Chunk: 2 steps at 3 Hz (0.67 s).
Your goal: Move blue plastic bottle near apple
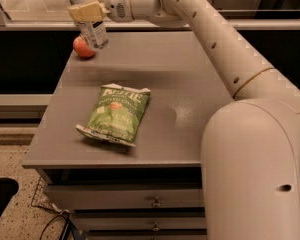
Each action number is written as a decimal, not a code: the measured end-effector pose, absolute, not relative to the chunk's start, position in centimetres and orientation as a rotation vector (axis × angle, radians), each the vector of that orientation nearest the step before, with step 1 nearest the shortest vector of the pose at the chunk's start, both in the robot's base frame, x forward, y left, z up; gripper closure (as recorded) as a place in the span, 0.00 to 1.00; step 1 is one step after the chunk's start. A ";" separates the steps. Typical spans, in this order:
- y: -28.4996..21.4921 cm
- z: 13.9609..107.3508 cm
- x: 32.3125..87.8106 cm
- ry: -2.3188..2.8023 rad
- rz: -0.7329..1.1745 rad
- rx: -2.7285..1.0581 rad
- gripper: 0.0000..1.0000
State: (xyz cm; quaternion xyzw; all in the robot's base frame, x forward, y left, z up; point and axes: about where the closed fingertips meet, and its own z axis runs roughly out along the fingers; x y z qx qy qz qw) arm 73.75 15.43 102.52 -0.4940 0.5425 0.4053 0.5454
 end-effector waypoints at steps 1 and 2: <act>15.4 102.5 73.7 1.286 0.961 -1.172 1.00; 15.3 100.7 74.1 1.303 0.978 -1.120 1.00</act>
Offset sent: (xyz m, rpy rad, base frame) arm 0.0076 -0.0104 -0.0471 0.0763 0.0703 -0.0777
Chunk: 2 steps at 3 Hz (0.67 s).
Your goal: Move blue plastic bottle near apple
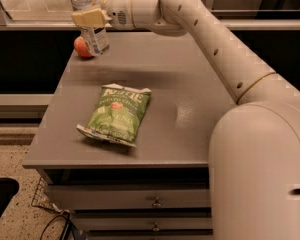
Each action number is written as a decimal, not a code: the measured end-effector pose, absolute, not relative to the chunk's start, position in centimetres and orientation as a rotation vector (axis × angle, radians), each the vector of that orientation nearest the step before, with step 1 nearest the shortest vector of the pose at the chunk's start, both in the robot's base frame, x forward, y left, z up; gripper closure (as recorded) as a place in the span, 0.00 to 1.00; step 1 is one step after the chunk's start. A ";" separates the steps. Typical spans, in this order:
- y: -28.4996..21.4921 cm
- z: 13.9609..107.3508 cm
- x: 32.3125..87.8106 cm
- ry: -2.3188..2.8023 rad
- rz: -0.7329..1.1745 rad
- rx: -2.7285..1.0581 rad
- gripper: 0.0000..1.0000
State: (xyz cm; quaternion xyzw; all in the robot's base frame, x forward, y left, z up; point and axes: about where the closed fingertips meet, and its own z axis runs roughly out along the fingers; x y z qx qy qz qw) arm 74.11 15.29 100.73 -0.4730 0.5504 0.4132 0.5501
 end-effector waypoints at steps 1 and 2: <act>15.4 97.7 75.1 1.325 0.992 -1.053 1.00; 15.4 94.8 76.2 1.338 0.986 -1.018 1.00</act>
Offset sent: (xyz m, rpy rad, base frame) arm 0.0359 -0.0072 -0.0946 0.0607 0.0579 -0.1077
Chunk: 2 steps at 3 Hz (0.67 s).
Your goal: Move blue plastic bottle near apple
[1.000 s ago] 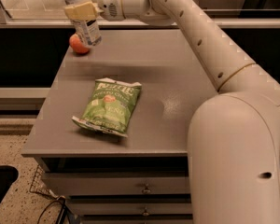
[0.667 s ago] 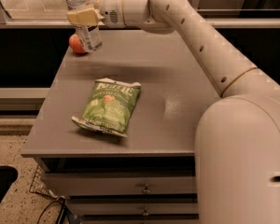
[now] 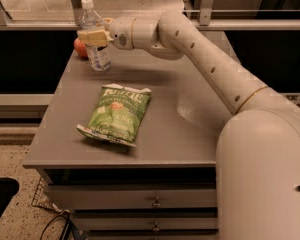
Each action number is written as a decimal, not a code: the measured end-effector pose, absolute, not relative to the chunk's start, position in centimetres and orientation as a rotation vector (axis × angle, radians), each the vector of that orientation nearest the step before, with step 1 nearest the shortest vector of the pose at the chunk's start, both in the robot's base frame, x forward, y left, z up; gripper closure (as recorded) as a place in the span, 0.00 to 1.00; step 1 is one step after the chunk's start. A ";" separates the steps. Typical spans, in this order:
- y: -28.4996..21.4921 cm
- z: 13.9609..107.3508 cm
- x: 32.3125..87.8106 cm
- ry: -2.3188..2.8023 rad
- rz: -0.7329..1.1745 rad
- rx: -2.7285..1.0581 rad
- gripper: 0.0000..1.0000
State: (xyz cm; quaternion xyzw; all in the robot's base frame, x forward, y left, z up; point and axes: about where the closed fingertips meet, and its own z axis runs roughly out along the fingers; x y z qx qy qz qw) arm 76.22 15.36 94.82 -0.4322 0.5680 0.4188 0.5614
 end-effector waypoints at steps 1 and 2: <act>15.3 92.6 77.1 1.342 0.952 -1.028 1.00; 15.3 93.0 77.1 1.342 0.951 -1.029 0.81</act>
Offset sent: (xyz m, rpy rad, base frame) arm 0.0080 -0.0004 -0.0196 -0.0176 -0.0151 -0.0141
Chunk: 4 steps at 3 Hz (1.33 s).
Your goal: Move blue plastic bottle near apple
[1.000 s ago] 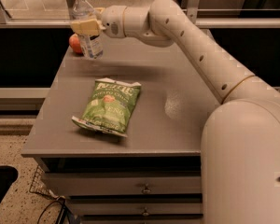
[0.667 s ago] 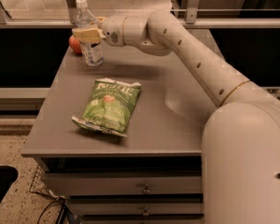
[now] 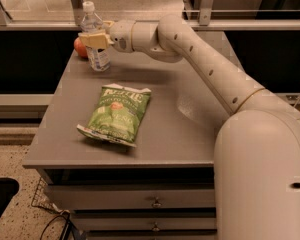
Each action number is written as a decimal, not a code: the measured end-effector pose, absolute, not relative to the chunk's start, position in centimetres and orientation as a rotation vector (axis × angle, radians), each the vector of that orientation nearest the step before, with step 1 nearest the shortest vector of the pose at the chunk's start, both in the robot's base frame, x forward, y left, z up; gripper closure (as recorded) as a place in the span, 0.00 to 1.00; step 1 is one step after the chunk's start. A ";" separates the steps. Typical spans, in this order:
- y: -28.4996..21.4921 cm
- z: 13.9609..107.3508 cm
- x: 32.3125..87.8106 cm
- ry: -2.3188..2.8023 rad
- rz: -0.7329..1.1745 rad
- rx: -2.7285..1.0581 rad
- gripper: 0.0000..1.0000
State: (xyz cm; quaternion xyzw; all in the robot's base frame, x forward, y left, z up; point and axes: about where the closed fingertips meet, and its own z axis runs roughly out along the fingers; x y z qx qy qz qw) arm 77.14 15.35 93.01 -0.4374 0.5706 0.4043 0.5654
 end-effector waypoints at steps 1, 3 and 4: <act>15.4 93.2 77.1 1.342 0.951 -1.029 0.57; 15.4 93.3 77.1 1.342 0.951 -1.029 0.12; 15.7 93.3 77.1 1.341 0.955 -1.031 0.00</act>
Offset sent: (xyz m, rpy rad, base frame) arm 0.0000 0.0001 0.0016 0.0000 0.0001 0.0001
